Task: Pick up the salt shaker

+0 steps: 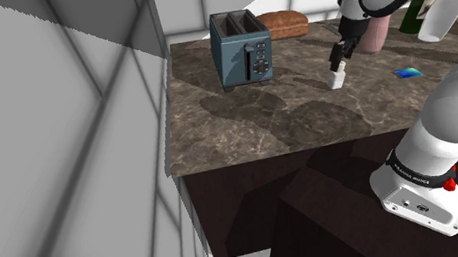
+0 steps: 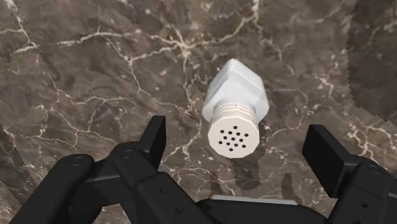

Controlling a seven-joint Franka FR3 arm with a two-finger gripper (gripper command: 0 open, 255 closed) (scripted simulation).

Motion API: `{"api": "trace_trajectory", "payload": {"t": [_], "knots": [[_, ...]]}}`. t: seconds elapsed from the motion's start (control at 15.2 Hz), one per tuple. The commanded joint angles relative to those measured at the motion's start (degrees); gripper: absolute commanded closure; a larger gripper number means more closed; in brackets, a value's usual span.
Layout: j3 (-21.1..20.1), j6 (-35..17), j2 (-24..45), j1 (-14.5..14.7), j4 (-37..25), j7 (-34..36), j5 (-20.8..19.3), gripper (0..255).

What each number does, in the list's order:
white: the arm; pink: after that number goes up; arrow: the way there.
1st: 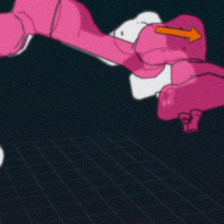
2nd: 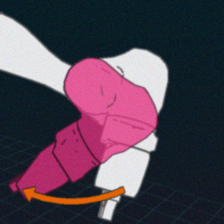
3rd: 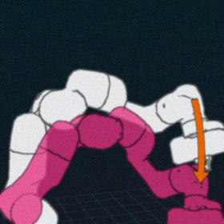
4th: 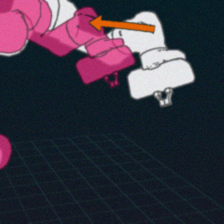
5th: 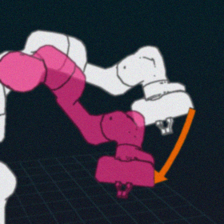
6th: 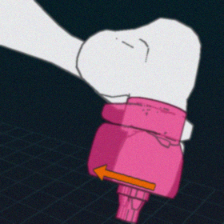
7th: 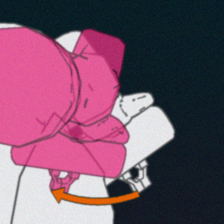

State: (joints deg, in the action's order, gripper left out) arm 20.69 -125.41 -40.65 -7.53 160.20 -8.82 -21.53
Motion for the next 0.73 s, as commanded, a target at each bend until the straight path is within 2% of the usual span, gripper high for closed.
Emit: {"api": "trace_trajectory", "payload": {"t": [0.0, 0.07, 0.13, 0.66], "knots": [[0.4, -1.2, 0.4, -0.2, 0.7, -0.1, -0.4, 0], [0.4, -1.2, 0.4, -0.2, 0.7, -0.1, -0.4, 0], [0.4, -1.3, 0.5, -0.2, 0.7, 0.0, -0.4, 255], [0.4, -1.3, 0.4, -0.2, 0.8, 0.0, -0.4, 255]]}}
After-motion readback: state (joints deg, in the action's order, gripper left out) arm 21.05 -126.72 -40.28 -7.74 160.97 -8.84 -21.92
